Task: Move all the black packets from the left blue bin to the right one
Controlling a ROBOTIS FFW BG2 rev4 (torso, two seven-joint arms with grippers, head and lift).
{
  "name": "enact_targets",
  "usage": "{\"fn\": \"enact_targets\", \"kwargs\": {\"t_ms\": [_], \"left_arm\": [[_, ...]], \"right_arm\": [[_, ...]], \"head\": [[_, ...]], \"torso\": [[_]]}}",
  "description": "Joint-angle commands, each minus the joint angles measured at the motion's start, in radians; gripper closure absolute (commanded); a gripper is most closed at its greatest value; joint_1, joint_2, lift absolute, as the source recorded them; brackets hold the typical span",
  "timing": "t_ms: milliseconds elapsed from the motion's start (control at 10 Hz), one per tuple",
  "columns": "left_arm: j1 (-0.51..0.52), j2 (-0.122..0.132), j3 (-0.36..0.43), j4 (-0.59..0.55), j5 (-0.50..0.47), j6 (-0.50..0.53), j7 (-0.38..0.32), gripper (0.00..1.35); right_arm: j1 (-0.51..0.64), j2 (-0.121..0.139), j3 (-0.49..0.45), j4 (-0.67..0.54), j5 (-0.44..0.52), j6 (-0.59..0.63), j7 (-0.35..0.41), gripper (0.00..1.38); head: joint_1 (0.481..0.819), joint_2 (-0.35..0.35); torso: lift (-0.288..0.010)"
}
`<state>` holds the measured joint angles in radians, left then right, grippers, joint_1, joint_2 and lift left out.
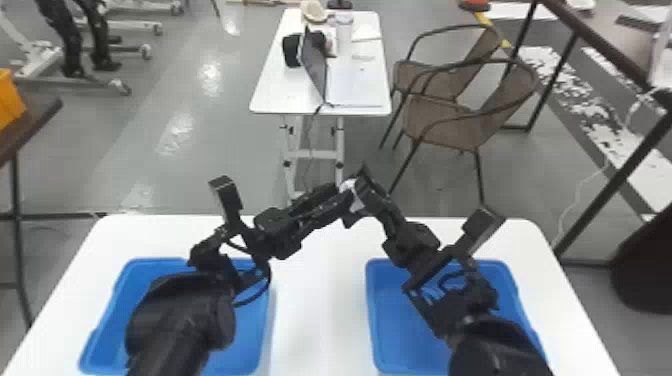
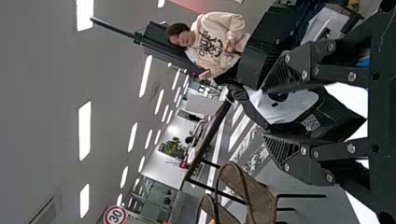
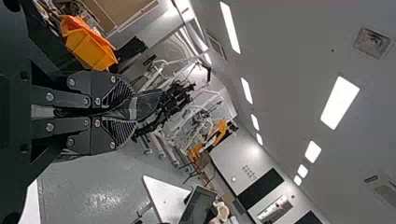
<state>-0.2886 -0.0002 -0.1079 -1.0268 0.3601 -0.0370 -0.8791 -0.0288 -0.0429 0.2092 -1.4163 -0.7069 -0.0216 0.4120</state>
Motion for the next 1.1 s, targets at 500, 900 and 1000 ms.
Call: {"fn": "enact_targets", "kwargs": {"t_ms": [500,900,1000], "left_arm": [[0.290,0.034,0.257,-0.346,-0.081,0.118,0.035,0.11],[0.387,0.034,0.407,-0.481,-0.164,0.180,0.035,0.11],[0.394,0.032,0.422,-0.521,-0.208,0.200,0.032,0.11]], "right_arm": [[0.109,-0.051,-0.244,0.031,0.139,-0.008,-0.108,1.28],[0.145,-0.072,-0.263,0.108,0.119,0.022,-0.165,1.18],[0.178,-0.068,-0.261,0.071,0.112,0.074,-0.223,1.16]], "head": [[0.695,-0.079],[0.695,-0.051],[0.695,-0.041]], "torso": [[0.000],[0.000],[0.000]]}}
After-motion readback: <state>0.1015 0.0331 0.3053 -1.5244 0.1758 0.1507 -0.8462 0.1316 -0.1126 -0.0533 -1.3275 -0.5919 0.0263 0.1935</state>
